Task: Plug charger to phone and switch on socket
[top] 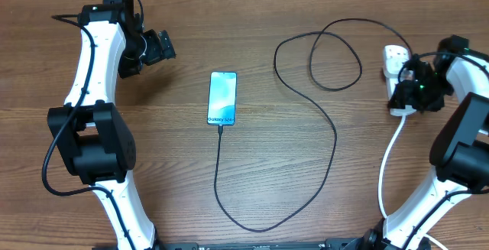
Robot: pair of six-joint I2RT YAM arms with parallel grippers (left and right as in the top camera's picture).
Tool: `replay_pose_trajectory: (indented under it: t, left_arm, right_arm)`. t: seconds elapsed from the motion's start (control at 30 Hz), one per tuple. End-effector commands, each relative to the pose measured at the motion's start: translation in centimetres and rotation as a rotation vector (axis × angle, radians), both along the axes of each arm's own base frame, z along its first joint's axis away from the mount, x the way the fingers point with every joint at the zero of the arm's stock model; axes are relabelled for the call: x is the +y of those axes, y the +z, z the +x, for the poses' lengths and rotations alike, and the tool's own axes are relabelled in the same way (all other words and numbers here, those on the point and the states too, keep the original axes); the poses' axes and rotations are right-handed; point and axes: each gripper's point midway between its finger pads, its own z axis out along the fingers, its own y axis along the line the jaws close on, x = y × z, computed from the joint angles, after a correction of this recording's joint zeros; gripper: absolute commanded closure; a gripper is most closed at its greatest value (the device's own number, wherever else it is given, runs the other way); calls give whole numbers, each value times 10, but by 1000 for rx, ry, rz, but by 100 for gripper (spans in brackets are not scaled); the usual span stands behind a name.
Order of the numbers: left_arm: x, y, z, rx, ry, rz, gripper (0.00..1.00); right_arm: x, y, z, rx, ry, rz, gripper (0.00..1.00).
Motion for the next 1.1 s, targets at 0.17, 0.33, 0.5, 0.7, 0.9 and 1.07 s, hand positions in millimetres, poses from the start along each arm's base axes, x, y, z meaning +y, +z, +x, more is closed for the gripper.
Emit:
replay_pose_trajectory:
  t: [0.17, 0.33, 0.5, 0.7, 0.9, 1.07]
  left_arm:
    - [-2, 6, 2, -16, -3, -6, 0]
    - [-2, 6, 2, -16, -3, -6, 0]
    - [-2, 6, 2, -16, -4, -7, 0]
    - [-2, 6, 2, -16, -3, -6, 0]
    - [-2, 6, 2, -16, -3, -6, 0]
    - [-2, 6, 2, -16, -3, -6, 0]
  right_arm:
    - [-27, 9, -7, -1, -97, -90, 47]
    - [-11, 10, 4, -62, 34, -6, 50]
    - [-4, 10, 14, -98, 79, 6, 51]
    - [10, 10, 18, -100, 184, 4, 49]
    - [9, 10, 16, -95, 181, 4, 33]
    - [7, 13, 20, -110, 167, -2, 20]
